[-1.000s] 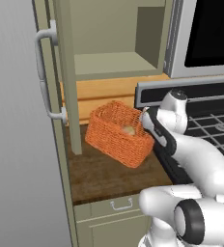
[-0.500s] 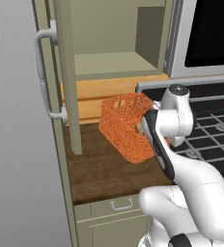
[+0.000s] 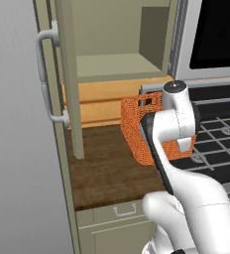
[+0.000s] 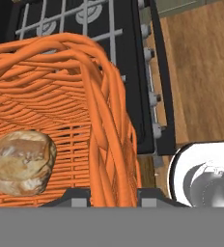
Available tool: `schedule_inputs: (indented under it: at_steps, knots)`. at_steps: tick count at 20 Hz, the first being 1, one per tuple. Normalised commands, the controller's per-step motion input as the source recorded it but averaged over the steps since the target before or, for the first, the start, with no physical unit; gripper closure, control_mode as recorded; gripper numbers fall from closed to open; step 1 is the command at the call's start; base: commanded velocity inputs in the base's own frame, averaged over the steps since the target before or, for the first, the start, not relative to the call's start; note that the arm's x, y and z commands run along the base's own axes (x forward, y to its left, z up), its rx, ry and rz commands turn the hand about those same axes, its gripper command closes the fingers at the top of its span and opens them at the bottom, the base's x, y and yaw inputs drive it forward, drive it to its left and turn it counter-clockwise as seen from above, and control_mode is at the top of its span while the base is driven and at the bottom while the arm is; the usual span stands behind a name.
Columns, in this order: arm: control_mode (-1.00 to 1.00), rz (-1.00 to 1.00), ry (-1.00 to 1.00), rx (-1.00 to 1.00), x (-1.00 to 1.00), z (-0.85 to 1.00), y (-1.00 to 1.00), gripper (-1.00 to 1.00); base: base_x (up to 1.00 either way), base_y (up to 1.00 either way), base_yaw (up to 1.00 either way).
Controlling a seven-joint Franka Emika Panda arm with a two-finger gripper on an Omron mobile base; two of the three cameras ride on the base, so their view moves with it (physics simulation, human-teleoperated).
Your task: Open the cabinet, pick up the bread from the cabinet and place it in the basket. Then move the basket to the dining counter.
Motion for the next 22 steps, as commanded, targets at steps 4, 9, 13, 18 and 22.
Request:
schedule_inputs:
  at_steps: [4,9,13,18,22]
  knots:
    - [-1.0,0.0,0.0,0.0,-0.43,0.41,0.0,1.0,0.0,0.0,0.0]
    - [-1.0,0.0,-0.13,0.03,-0.58,0.38,0.0,1.0,0.0,0.0,0.0]
    - [-1.0,0.0,-0.29,0.01,-0.7,0.36,0.0,1.0,0.0,0.0,0.0]
    - [1.0,0.0,0.0,0.0,0.0,0.0,0.0,1.0,-0.89,-0.37,-0.03]
    - [1.0,0.0,0.0,0.0,0.0,0.0,0.0,1.0,-0.48,-0.97,-0.27]
